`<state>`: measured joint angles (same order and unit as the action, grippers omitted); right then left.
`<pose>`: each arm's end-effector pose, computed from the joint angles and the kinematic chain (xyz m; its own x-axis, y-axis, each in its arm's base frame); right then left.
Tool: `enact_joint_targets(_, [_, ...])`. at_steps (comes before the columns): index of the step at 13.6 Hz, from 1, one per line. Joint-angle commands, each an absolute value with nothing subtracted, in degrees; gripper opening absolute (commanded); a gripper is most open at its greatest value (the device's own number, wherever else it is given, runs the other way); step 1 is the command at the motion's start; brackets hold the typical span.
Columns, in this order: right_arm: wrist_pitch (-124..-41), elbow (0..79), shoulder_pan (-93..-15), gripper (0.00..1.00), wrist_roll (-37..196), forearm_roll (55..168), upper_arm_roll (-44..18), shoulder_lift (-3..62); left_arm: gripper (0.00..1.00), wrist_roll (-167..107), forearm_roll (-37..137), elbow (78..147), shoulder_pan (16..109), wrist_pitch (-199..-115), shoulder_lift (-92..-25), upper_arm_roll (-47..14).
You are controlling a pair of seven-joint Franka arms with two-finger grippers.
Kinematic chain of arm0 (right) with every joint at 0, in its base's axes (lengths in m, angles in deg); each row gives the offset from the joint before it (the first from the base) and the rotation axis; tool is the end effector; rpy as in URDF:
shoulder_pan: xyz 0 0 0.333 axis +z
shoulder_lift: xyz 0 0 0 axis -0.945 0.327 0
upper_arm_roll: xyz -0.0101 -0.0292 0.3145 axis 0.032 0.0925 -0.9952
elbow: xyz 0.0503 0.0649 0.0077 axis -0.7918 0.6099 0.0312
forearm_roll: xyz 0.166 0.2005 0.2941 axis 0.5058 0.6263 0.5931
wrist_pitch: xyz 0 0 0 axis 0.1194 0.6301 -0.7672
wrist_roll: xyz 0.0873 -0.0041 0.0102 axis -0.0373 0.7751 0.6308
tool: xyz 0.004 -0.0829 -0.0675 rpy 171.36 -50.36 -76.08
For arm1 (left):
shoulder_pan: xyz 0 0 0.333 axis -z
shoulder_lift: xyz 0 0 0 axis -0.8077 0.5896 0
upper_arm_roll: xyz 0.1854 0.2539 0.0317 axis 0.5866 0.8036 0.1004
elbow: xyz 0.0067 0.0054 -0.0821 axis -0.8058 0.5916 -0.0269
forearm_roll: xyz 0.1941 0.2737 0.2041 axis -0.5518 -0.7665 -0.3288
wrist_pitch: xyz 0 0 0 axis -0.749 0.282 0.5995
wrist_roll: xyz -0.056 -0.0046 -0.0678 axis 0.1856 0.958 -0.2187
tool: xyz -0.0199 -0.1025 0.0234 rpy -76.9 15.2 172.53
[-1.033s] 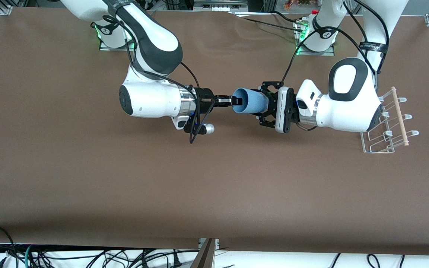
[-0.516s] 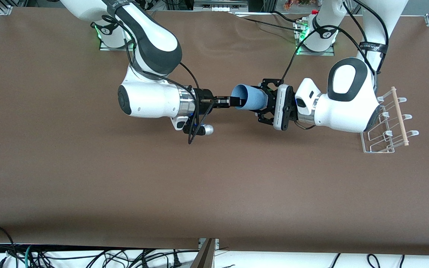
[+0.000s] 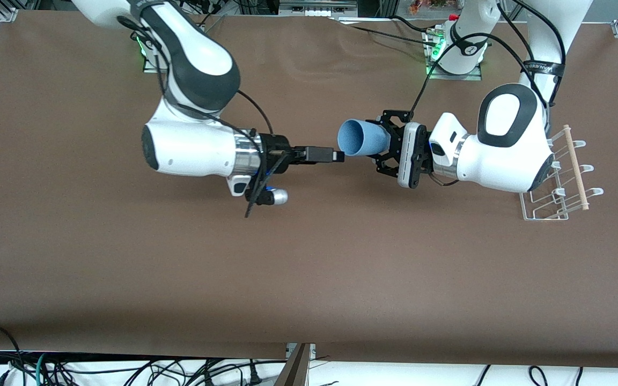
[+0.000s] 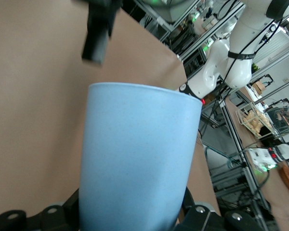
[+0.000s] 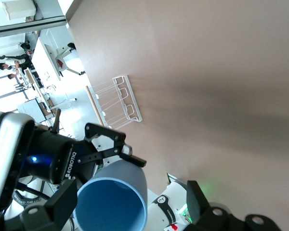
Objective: Transfer cup to left arm and place on rack
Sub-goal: 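Open the right gripper and withdraw it while the left gripper pulls back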
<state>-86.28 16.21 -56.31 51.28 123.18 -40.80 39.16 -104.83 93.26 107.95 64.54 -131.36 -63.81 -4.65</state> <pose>0.6126 0.4169 0.4641 0.9374 -0.0208 -0.3476 -0.2966 -0.5706 -0.7658 0.5770 -0.2539 0.4210 0.4650 -0.7040 0.5368 -0.7578 -0.0029 0.6525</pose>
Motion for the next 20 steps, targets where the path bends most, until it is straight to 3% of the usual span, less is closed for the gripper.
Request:
enact_joint_targets(1, [-80.97,16.57,-58.25,1.00,51.54,122.93,-37.60,36.04,0.00,-96.38,84.40,103.45,64.42,-126.09,-64.73,-4.78])
enact_joint_targets(6, [-70.41,17.01,-60.63,1.00,51.80,116.18,-30.30,32.70,0.00,-88.81,65.51,101.94,64.51,-120.12,-64.73,-4.78])
enact_joint_targets(10, [-68.21,18.59,-62.04,1.00,51.98,103.52,-28.19,29.53,0.00,-83.11,49.60,101.33,65.38,-115.89,-64.46,-4.78])
enact_joint_targets(15, [-60.13,18.60,-63.35,1.00,51.98,95.87,-23.97,26.63,0.00,-74.83,23.24,101.86,71.18,-102.46,-62.45,-5.66])
enact_joint_targets(20, [-57.22,18.68,-64.15,1.00,51.80,76.04,-22.03,20.22,0.00,-74.65,5.12,103.35,67.94,-92.94,-56.91,-4.96])
